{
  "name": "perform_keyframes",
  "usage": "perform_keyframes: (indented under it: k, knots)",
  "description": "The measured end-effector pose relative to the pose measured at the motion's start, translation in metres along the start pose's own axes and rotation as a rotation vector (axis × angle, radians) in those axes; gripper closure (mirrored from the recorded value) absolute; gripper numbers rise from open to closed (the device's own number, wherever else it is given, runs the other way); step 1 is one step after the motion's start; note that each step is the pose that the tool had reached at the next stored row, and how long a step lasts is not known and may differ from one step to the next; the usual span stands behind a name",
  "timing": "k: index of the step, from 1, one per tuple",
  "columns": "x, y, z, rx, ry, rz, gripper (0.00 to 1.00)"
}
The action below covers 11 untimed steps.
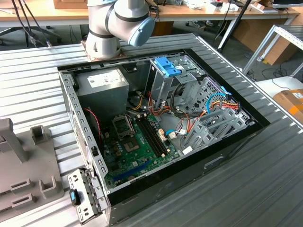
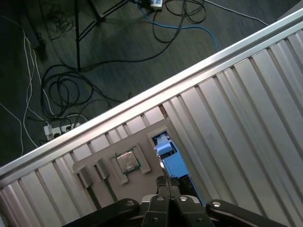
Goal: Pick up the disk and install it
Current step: 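Pick up the disk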
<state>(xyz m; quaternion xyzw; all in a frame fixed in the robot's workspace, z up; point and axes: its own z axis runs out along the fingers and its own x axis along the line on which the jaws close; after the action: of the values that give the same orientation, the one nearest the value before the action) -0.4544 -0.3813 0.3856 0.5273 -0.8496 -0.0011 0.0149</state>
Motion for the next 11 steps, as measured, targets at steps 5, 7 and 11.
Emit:
perform_keyframes:
  k: [5,7,11]
  knots:
    - [0.0,0.0,0.0,0.0007,0.0005,-0.025,0.89]
    - [0.0,0.0,0.0,0.0006,0.0005,-0.026,0.89]
    - [0.0,0.0,0.0,0.0007,0.0005,-0.026,0.89]
